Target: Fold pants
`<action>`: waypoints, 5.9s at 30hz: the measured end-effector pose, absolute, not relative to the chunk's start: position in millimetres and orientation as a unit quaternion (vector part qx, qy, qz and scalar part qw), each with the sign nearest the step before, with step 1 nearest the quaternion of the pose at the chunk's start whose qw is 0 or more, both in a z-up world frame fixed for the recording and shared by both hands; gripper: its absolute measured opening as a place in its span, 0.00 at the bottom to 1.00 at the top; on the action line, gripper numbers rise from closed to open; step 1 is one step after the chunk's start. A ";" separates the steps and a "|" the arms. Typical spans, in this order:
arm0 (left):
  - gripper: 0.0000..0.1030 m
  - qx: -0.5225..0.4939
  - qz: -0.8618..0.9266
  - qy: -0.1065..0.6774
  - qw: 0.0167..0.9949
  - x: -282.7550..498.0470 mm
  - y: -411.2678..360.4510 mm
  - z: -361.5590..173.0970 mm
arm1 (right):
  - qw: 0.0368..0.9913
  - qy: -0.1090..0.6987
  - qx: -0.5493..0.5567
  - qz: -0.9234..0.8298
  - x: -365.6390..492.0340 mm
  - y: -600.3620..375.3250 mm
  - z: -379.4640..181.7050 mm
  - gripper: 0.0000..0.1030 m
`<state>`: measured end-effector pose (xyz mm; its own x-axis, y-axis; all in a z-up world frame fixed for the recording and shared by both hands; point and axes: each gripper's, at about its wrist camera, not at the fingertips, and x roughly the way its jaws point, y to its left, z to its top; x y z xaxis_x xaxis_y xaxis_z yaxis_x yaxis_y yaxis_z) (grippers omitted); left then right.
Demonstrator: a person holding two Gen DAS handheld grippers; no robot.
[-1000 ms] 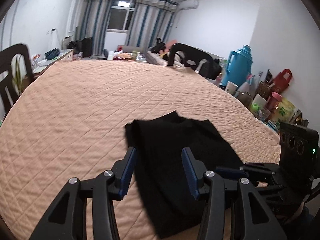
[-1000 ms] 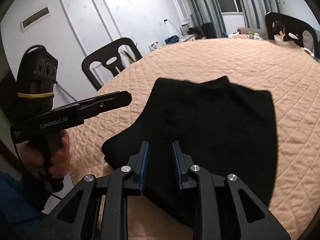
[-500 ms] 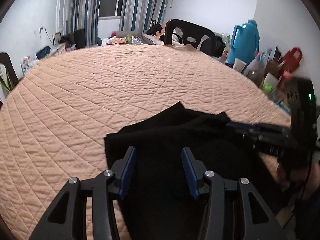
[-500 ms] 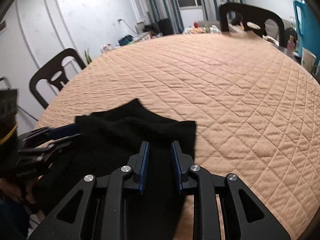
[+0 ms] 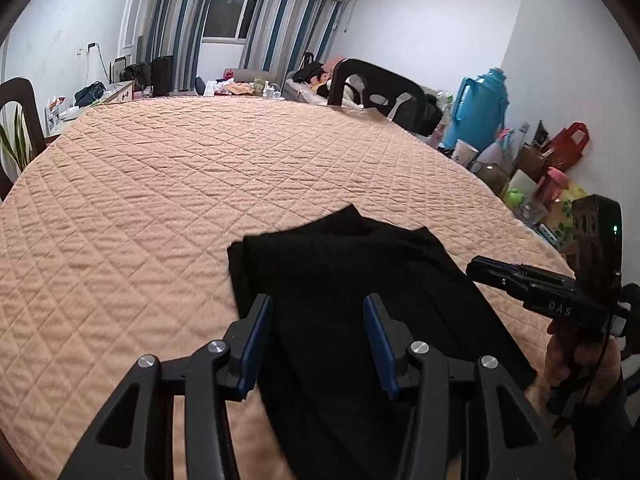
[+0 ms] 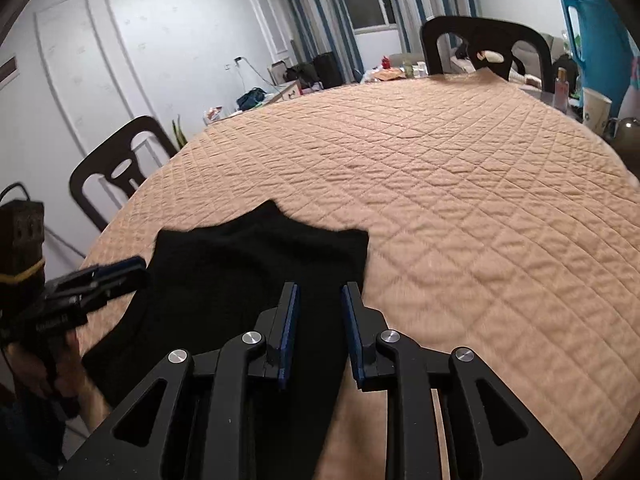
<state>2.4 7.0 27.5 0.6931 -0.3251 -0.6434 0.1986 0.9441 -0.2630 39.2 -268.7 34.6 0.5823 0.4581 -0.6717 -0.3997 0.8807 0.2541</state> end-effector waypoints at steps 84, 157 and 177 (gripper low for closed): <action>0.61 -0.196 -0.145 0.406 0.881 18.7 20.5 -6.0 | 0.815 0.451 0.190 0.311 43.2 -292.0 -0.7 0.39; 0.23 -0.115 -0.110 0.369 0.916 118.1 68.9 64.3 | 0.842 0.379 0.121 0.365 146.9 -188.3 75.1 0.15; 0.26 -0.165 -0.123 0.401 0.893 197.2 115.3 17.6 | 0.819 0.423 0.182 0.343 229.1 -176.8 25.3 0.15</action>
